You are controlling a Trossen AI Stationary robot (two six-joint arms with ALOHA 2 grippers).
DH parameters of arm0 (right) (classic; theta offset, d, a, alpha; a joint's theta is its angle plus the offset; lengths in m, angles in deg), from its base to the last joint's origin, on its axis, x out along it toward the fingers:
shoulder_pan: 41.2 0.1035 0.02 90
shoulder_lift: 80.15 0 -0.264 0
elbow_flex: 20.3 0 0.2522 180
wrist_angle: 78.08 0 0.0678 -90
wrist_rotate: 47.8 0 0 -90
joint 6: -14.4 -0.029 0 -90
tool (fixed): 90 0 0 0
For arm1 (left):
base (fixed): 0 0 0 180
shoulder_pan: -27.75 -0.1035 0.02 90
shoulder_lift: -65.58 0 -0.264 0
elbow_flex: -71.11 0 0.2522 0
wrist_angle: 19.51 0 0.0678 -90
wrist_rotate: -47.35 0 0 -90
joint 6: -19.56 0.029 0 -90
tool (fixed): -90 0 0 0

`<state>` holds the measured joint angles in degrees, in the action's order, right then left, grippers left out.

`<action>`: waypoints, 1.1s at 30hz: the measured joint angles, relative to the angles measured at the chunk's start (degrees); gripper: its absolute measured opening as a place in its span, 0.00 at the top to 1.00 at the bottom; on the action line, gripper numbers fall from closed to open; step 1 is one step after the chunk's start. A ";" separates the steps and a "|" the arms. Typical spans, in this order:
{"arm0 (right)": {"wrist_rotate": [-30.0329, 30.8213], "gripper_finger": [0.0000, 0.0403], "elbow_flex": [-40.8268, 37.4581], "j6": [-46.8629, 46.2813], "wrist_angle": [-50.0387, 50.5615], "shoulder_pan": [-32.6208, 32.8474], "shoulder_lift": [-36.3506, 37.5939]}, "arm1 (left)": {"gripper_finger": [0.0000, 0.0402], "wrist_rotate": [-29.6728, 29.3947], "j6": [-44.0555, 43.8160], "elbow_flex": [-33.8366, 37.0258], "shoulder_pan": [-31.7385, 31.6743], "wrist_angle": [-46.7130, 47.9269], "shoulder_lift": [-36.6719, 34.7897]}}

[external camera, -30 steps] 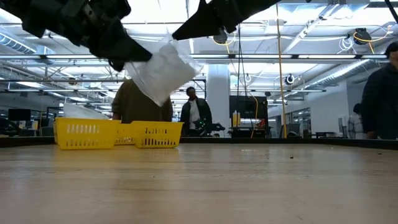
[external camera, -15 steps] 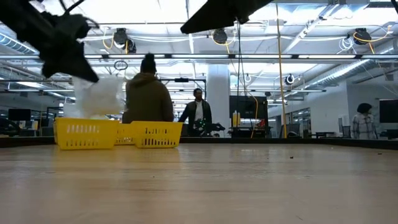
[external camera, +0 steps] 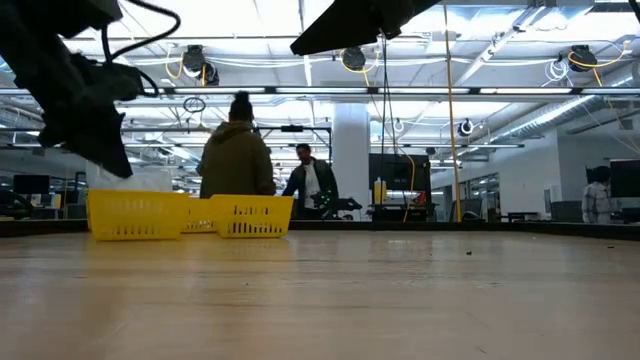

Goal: Pick & Place Travel size toiletries
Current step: Put the cotton pack into the bottom yellow bin, then return to Home Position

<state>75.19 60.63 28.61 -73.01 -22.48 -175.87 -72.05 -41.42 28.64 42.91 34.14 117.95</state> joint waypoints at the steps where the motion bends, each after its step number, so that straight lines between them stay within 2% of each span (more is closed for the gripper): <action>1: 0.02 0.56 0.00 0.00 0.00 0.00 0.00 | 1.00 -0.14 0.06 0.00 -0.28 -0.05 1.06; 6: 0.02 0.55 0.00 -0.02 0.03 0.02 0.00 | 0.93 -0.14 1.83 0.00 -1.76 -1.97 2.90; 12: 0.01 0.52 0.00 -0.04 0.17 0.02 0.00 | 0.70 0.32 9.28 0.00 -2.13 -7.57 -0.59; 16: 0.19 0.51 0.00 -1.26 0.13 0.75 0.06 | 0.54 6.24 12.62 -0.51 -2.55 -8.85 -5.32; 19: 2.06 0.52 -0.06 -3.71 4.01 2.58 2.92 | 0.46 10.42 14.00 -3.59 -2.94 -9.51 -9.46; 21: 4.79 0.52 -0.04 -5.39 8.17 4.21 6.23 | 0.42 9.43 18.57 -5.33 -1.90 -12.65 -12.42; 23: 7.49 0.52 -0.32 -7.63 13.57 6.07 10.34 | 0.39 8.16 27.35 -6.46 0.32 -16.44 -14.87; 26: 9.07 0.52 -2.45 -11.74 19.33 9.12 17.70 | 0.36 11.68 40.21 -8.60 3.37 -15.97 -18.68; 29: 8.99 0.51 -6.89 -14.40 27.06 12.24 26.96 | 0.34 17.17 47.13 -9.38 5.56 -14.53 -23.15; 33: 9.03 0.52 -17.73 -21.04 29.72 14.36 39.28 | 0.33 17.24 56.17 -3.67 9.35 -22.41 -29.64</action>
<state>84.22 42.90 7.57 -43.29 -8.12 -136.59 -54.80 14.75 24.97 52.26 11.73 88.31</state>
